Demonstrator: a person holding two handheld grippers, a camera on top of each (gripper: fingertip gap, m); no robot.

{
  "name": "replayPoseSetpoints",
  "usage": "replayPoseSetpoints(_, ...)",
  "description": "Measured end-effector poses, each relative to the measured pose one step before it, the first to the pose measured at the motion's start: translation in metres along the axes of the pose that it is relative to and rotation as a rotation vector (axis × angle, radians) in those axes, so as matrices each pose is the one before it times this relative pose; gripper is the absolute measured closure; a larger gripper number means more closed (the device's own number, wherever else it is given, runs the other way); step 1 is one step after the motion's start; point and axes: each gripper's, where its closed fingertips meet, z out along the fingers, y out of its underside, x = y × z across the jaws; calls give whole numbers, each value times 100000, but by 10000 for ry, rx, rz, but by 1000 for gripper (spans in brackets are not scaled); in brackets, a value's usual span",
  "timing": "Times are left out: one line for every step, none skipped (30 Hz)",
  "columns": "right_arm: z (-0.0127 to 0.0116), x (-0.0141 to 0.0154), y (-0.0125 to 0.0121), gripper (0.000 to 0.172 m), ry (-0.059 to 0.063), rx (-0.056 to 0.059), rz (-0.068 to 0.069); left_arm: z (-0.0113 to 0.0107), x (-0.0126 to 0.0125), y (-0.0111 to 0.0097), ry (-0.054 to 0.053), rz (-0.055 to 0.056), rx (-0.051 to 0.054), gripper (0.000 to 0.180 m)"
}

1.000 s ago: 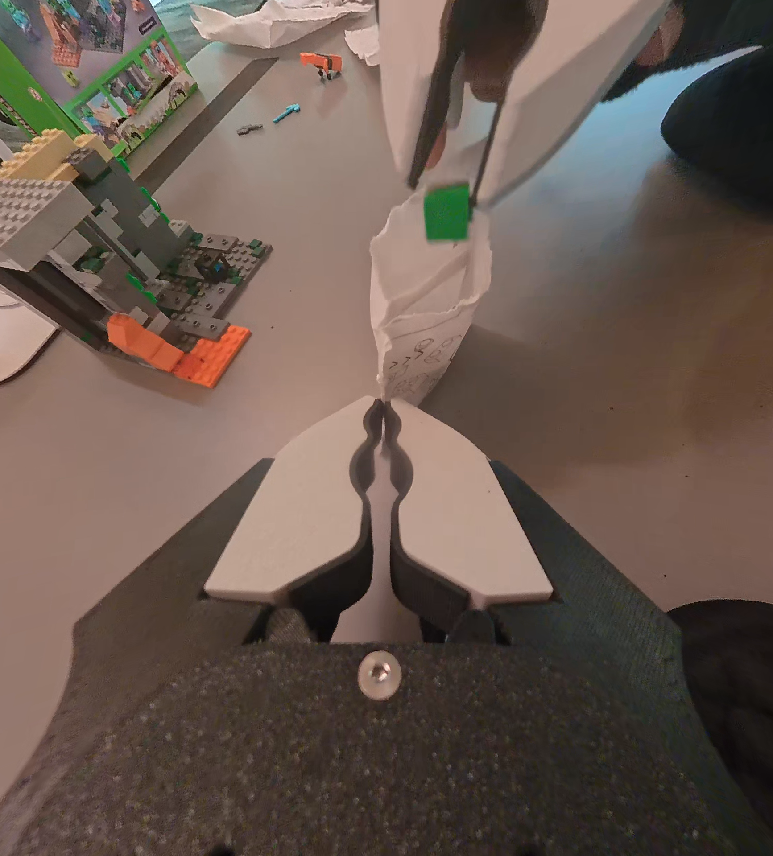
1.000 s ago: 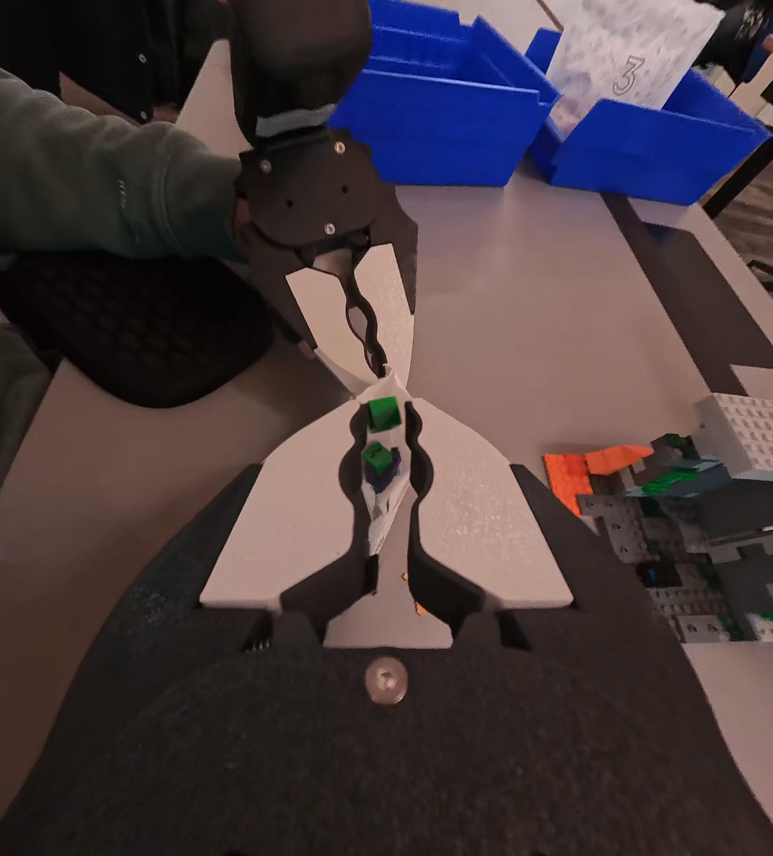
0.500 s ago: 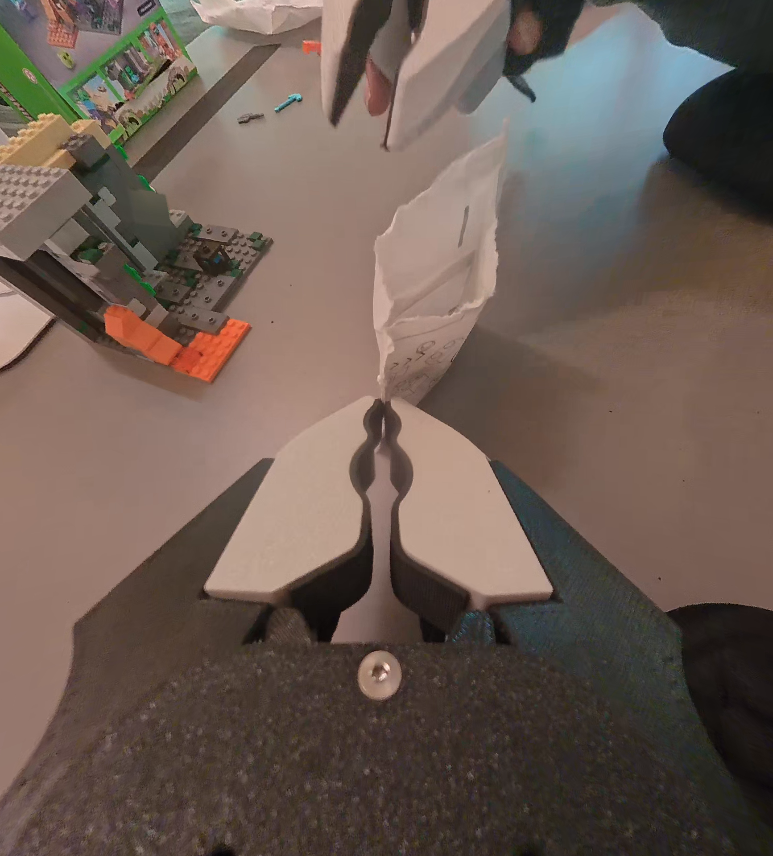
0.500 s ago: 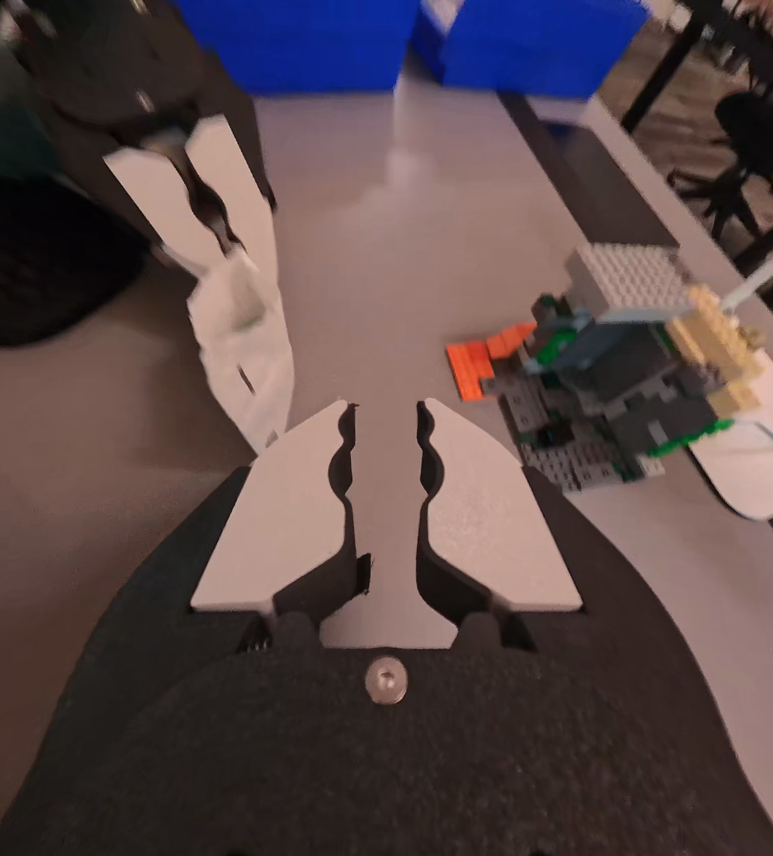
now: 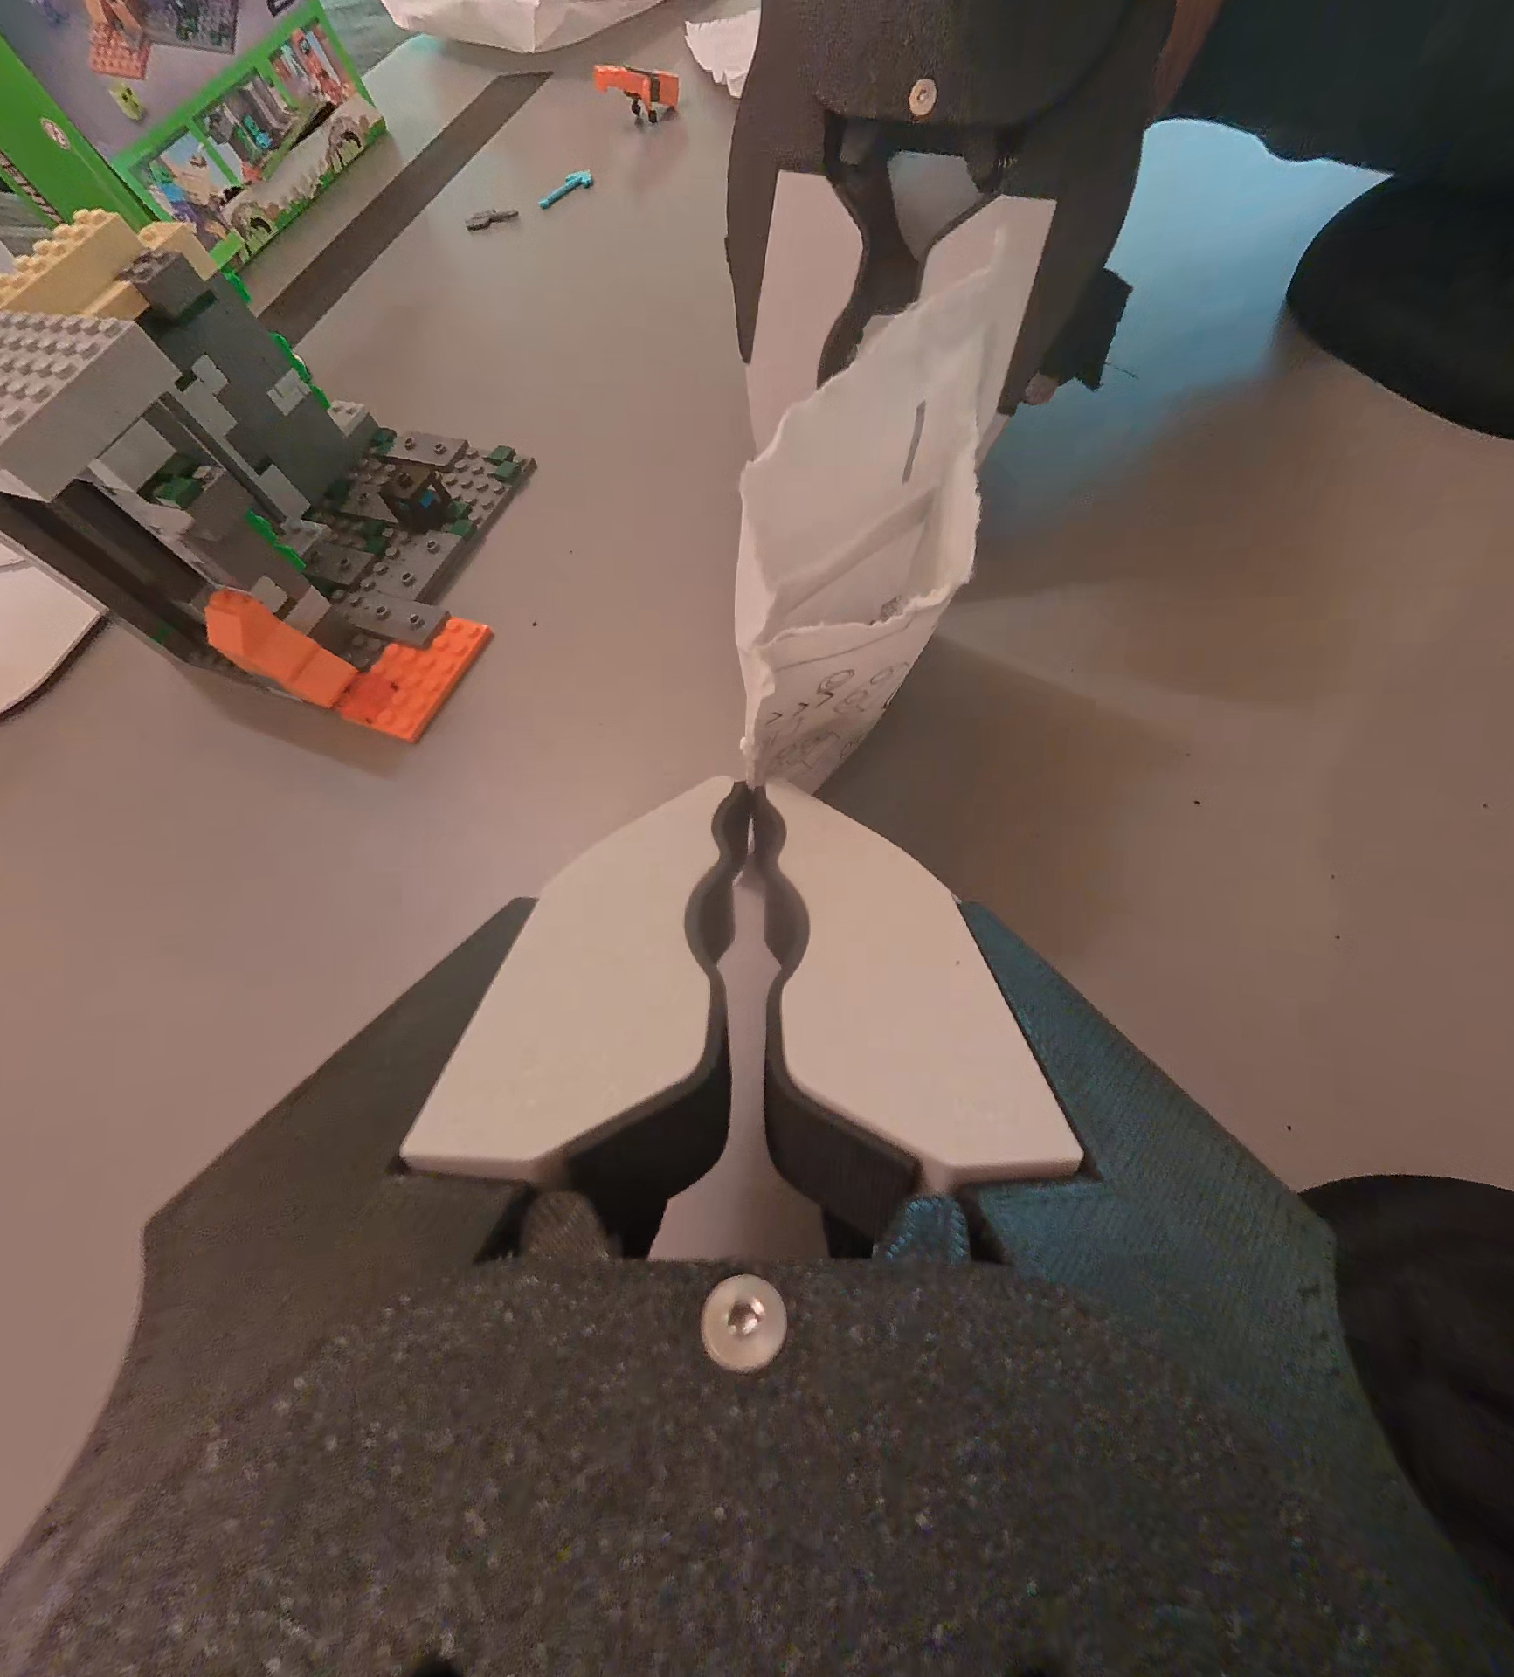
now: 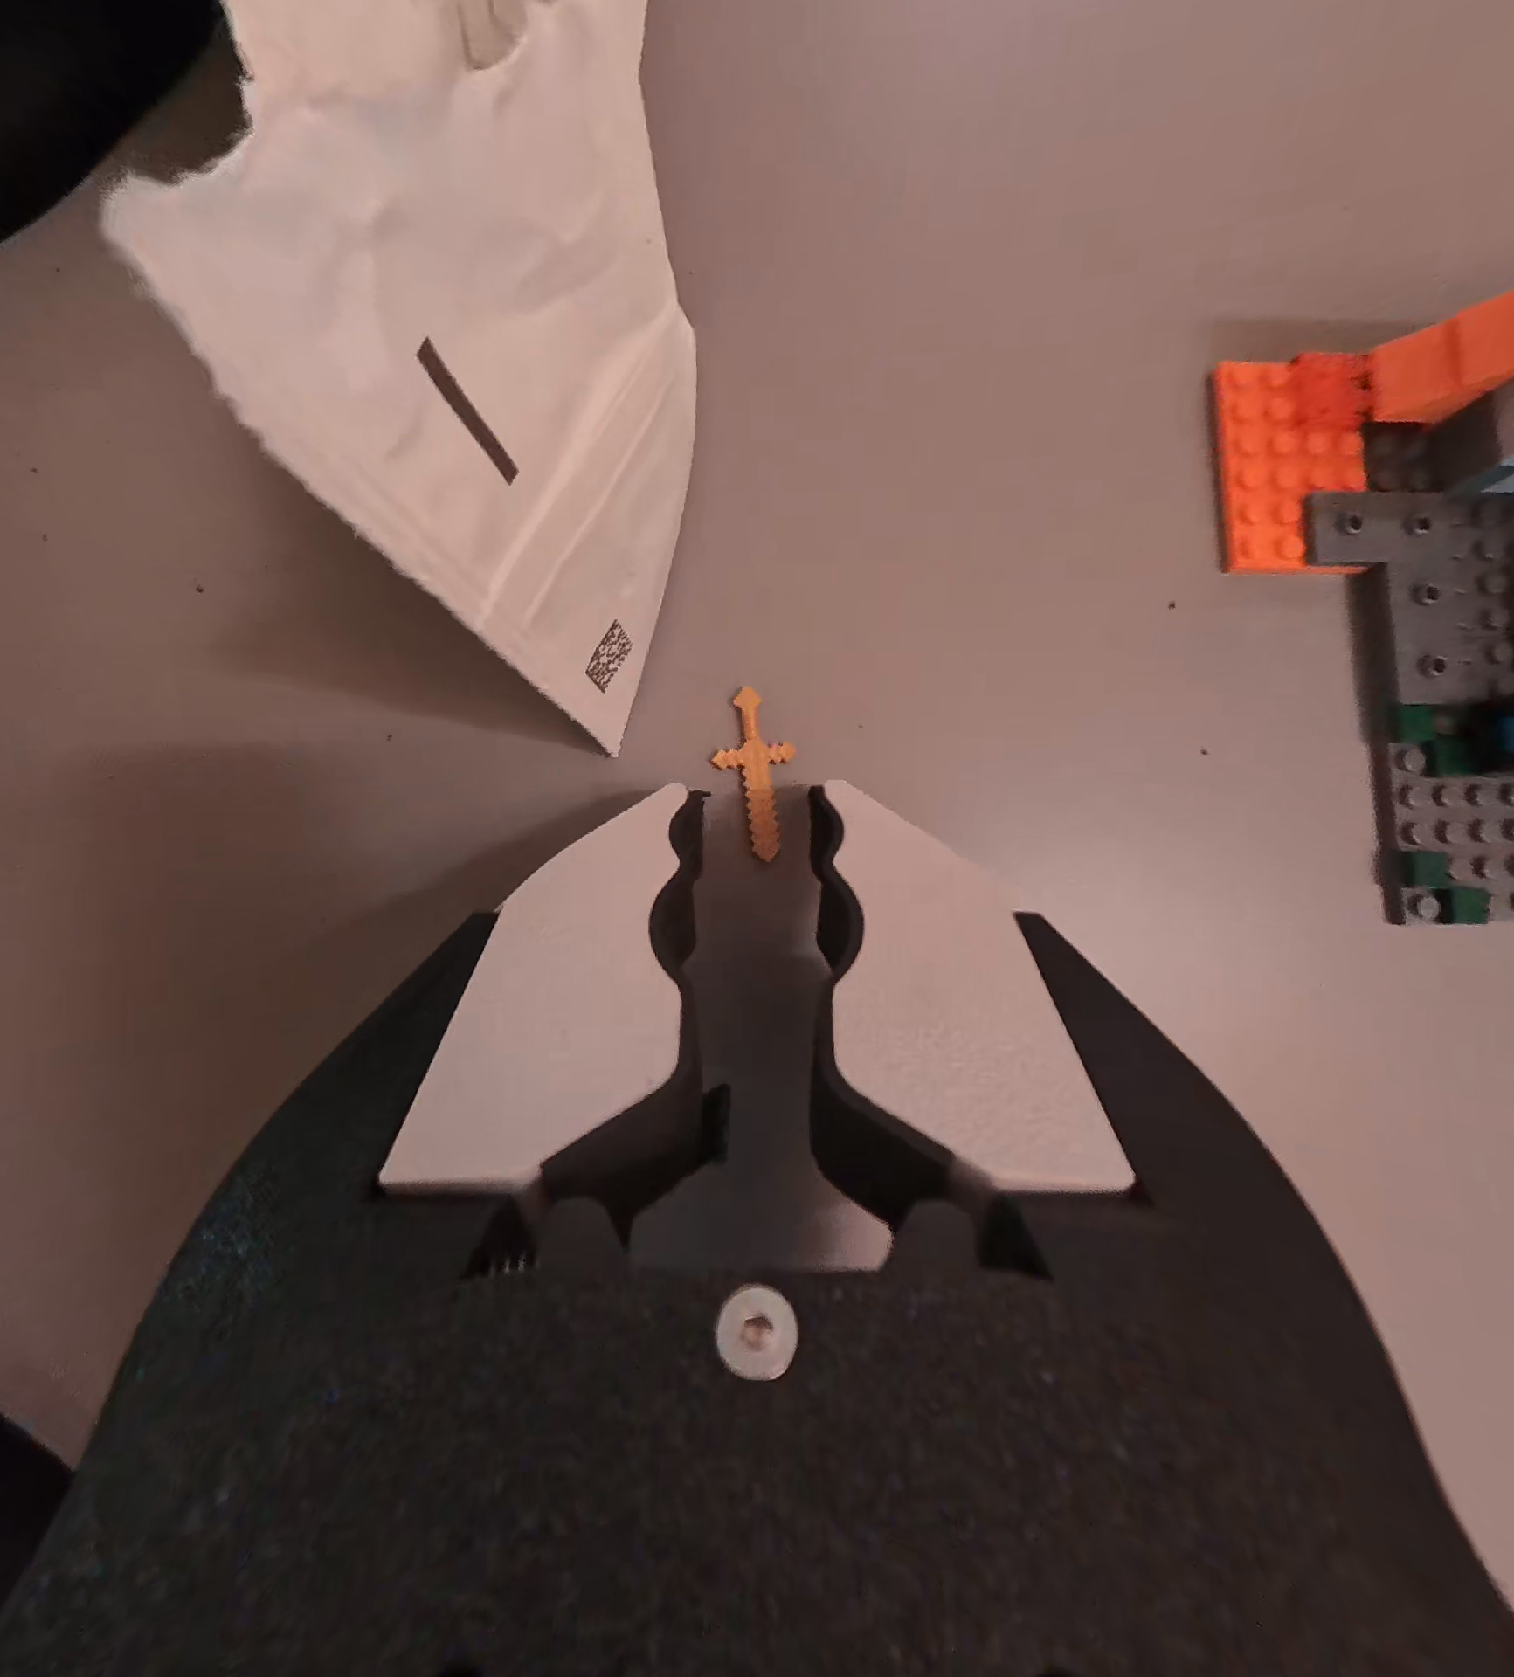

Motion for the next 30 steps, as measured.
replayPoseSetpoints(51,-21,-2,151,-67,-49,92,-3,-7,6,0,9,-5,180)
replayPoseSetpoints(34,-106,20,153,-158,-50,140,-3,14,-4,8,-1,-7,180)
replayPoseSetpoints(19,2,25,154,-104,-61,173,3,9,2,6,5,-5,180)
replayPoseSetpoints(36,24,-2,154,-69,-78,143,-10,13,10,6,4,-6,180)
replayPoseSetpoints(34,-49,-4,156,-108,-88,119,-12,4,4,4,0,-9,180)
replayPoseSetpoints(26,87,-15,159,-9,-91,150,-22,-18,16,-5,-13,-12,180)
replayPoseSetpoints(8,106,-7,161,8,-105,123,-33,-36,11,-9,-30,-20,180)
replayPoseSetpoints(9,-2,23,165,-73,-123,127,-44,-47,28,-10,-37,-14,180)
replayPoseSetpoints(14,-15,5,166,-89,-118,129,-47,-78,33,-27,-44,-16,180)
replayPoseSetpoints(8,37,8,167,-57,-110,82,-54,-66,31,-14,-33,-9,180)
replayPoseSetpoints(4,18,-1,167,-42,-96,22,-43,-63,28,-10,-29,-1,180)
replayPoseSetpoints(14,12,-1,168,25,-79,-86,-25,-54,28,-13,-28,-2,180)
replayPoseSetpoints(3,-6,5,168,74,-40,-188,-24,-25,6,-4,-17,3,180)
replayPoseSetpoints(-1,-11,2,168,92,-8,-168,3,4,6,7,-17,8,180)
replayPoseSetpoints(-7,0,-2,168,76,22,-119,10,12,-9,7,-16,6,180)
replayPoseSetpoints(-15,15,2,168,51,48,-79,4,15,-9,2,3,4,180)
replayPoseSetpoints(-55,115,66,168,95,22,-33,6,8,6,6,3,2,180)
replayPoseSetpoints(-99,214,139,169,150,-6,-34,7,17,-5,9,1,0,180)
replayPoseSetpoints(-137,180,123,169,109,17,-36,1,10,-2,0,6,-1,180)
replayPoseSetpoints(-187,136,-35,168,67,106,9,-8,0,6,-2,8,-3,180)
replayPoseSetpoints(-210,137,-74,168,60,93,47,-5,8,2,1,3,0,180)
replayPoseSetpoints(-215,184,-64,168,109,55,7,4,-4,-6,2,-10,7,180)
replayPoseSetpoints(-234,167,-92,169,121,32,-36,3,3,-5,7,-11,6,180)
replayPoseSetpoints(-276,163,-169,172,140,71,-44,2,-12,-2,-1,-5,4,180)
replayPoseSetpoints(-314,154,-292,172,132,132,-31,-4,3,0,1,-9,4,180)
replayPoseSetpoints(-356,68,-322,172,86,120,-21,6,1,-3,4,-7,1,180)
replayPoseSetpoints(-395,-14,-363,172,71,133,-92,6,7,-5,2,2,0,180)
replayPoseSetpoints(-390,-22,-359,172,90,98,-121,-1,-1,3,0,1,-2,180)
replayPoseSetpoints(-382,27,-388,172,117,108,-72,1,6,-12,1,-1,-1,180)
replayPoseSetpoints(-346,37,-363,172,98,116,-22,5,7,-3,1,1,-2,180)
